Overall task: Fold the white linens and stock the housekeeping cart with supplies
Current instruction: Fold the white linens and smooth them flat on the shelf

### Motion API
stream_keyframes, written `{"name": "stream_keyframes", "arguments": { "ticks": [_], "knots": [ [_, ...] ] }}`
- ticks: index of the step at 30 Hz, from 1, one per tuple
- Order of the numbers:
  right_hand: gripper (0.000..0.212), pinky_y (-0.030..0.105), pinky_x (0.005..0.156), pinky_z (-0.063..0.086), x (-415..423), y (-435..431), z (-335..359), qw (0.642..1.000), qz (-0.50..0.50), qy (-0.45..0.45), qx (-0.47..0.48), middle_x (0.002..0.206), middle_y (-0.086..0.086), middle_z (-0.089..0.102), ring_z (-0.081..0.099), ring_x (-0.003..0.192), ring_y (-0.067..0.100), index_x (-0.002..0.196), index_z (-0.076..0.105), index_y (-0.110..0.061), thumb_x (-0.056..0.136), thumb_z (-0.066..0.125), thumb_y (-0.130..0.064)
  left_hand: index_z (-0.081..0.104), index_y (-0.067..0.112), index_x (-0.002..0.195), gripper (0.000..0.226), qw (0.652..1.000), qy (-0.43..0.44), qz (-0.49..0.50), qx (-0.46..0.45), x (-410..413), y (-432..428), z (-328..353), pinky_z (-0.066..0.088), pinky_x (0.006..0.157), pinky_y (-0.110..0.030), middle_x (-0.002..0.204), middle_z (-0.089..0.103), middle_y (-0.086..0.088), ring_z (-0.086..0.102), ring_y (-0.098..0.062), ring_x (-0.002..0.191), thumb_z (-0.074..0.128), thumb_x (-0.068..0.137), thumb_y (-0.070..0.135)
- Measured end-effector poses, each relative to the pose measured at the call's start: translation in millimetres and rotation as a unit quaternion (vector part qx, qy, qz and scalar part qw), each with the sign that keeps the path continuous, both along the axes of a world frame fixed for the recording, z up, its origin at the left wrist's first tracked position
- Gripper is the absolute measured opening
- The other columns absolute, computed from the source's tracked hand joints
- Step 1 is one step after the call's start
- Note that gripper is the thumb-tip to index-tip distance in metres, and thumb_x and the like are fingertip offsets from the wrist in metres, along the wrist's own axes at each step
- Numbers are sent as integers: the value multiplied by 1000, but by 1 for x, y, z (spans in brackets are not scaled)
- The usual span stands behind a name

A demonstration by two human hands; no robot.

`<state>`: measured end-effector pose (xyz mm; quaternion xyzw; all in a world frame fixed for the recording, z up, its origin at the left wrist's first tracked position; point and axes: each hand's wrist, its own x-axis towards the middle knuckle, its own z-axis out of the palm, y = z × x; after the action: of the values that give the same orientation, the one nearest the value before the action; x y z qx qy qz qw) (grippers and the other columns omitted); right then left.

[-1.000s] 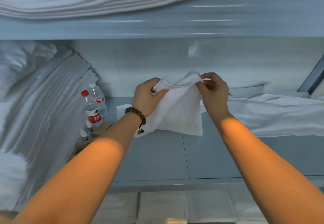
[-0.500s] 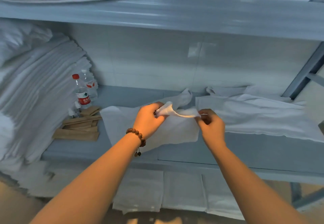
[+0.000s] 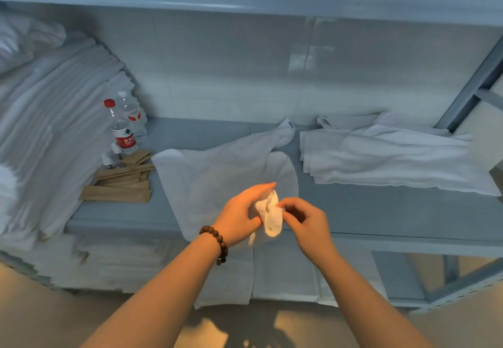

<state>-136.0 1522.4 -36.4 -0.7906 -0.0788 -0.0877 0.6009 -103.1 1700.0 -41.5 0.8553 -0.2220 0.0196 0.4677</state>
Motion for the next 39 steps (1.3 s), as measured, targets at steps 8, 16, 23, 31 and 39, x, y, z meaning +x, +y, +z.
{"name": "stream_keyframes", "arguments": {
  "ticks": [8, 16, 23, 31, 39],
  "knots": [
    [29, 23, 83, 49, 0, 2, -4, 996, 51, -21, -71, 93, -2, 61, 60, 86, 11, 94, 71, -28, 78, 74, -4, 67, 20, 92, 23, 999, 26, -6, -24, -18, 18, 9, 50, 76, -27, 86, 67, 8, 60, -2, 81, 71, 78, 3],
    [68, 21, 105, 32, 61, -9, -5, 947, 104, 57, -297, 141, 0, 45, 41, 130, 15, 141, 43, -29, 81, 75, -22, 66, 14, 91, 32, 994, 48, -15, -94, -11, 99, 65, 47, 72, -16, 83, 68, 7, 60, -3, 78, 68, 76, -15],
    [53, 33, 96, 41, 106, 50, -14, 945, 63, 104, -304, 133, 10, 50, 49, 121, 28, 133, 52, -17, 83, 70, -17, 68, 13, 85, 21, 983, 56, 26, -175, -1, 135, 89, 50, 70, -20, 83, 67, 5, 61, -9, 77, 75, 68, 4],
    [15, 25, 66, 39, 123, 54, 18, 983, -45, 82, -155, 92, 12, 69, 56, 82, 18, 98, 70, -5, 88, 62, -12, 68, 21, 88, 28, 918, 41, 251, -305, 30, 156, 92, 54, 65, -29, 86, 70, -1, 64, -18, 80, 72, 79, -5],
    [16, 32, 76, 51, 143, -1, 128, 986, -143, -69, -45, 87, 4, 71, 62, 82, 15, 91, 74, -14, 81, 64, -5, 66, 7, 94, 24, 925, 5, 223, -308, 78, 115, 121, 52, 70, -30, 89, 68, -10, 60, -15, 79, 76, 74, -1]
  ]
}}
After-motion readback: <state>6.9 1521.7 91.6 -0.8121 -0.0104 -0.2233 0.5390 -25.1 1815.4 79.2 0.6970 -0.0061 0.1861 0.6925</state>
